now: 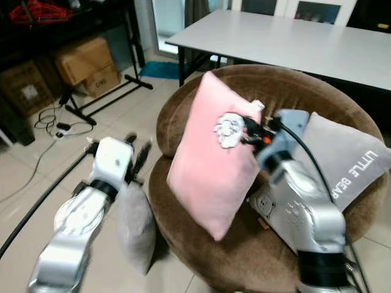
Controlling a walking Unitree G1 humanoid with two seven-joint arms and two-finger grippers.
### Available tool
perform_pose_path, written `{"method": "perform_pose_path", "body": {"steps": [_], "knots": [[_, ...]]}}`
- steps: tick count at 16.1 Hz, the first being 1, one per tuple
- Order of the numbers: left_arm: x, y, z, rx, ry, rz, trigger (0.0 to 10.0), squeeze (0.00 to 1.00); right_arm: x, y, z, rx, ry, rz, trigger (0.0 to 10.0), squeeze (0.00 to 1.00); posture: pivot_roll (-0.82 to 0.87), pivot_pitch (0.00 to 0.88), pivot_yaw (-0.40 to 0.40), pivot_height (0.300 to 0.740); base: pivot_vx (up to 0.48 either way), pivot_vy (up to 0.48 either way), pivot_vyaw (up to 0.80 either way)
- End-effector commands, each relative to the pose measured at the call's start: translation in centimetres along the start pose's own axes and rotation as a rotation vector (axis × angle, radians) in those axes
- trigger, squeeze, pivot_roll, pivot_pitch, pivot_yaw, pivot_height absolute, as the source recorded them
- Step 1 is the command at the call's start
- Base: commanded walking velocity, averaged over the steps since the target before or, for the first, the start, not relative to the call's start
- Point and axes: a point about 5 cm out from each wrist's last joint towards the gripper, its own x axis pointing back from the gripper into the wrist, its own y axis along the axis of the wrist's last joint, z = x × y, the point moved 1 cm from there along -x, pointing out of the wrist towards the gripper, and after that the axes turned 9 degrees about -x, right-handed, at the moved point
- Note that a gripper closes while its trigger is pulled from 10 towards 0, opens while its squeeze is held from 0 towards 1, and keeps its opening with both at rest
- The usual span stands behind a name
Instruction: Move the pillow to the sofa from floor
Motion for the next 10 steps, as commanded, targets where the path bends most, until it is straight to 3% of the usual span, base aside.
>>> {"method": "perform_pose_path", "body": {"steps": [1,3,5,7,10], "knots": [[0.2,0.1,-0.7,0.0,-0.076,-0.004,10.0,0.0,-0.6,0.5,0.5,-0.039,0.014,-0.01,10.0,0.0,-0.05,0.0,0.045,0.74,0.0,0.0,0.0],[0.3,-0.1,-1.1,-0.007,-0.152,0.007,10.0,0.0,-1.6,0.0,0.7,-0.119,0.005,0.023,10.0,0.0,-0.05,0.0,0.049,0.74,0.0,0.0,0.0],[0.6,-0.3,-1.4,-0.024,-0.234,0.026,10.0,0.0,-2.8,-1.2,-0.3,-0.223,-0.059,0.054,10.0,0.0,-0.04,0.0,0.049,0.74,0.0,0.0,0.0],[1.0,-0.1,-1.8,-0.003,-0.335,0.012,10.0,0.0,-4.0,-2.0,-3.0,-0.308,-0.197,0.055,10.0,0.0,-0.04,0.0,0.056,0.74,0.0,0.0,0.0],[1.4,0.3,-2.1,0.029,-0.405,-0.016,10.0,0.0,-4.0,-2.1,-8.1,-0.256,-0.461,0.02,10.0,0.0,-0.03,0.0,0.059,0.74,0.0,0.0,0.0]]}}
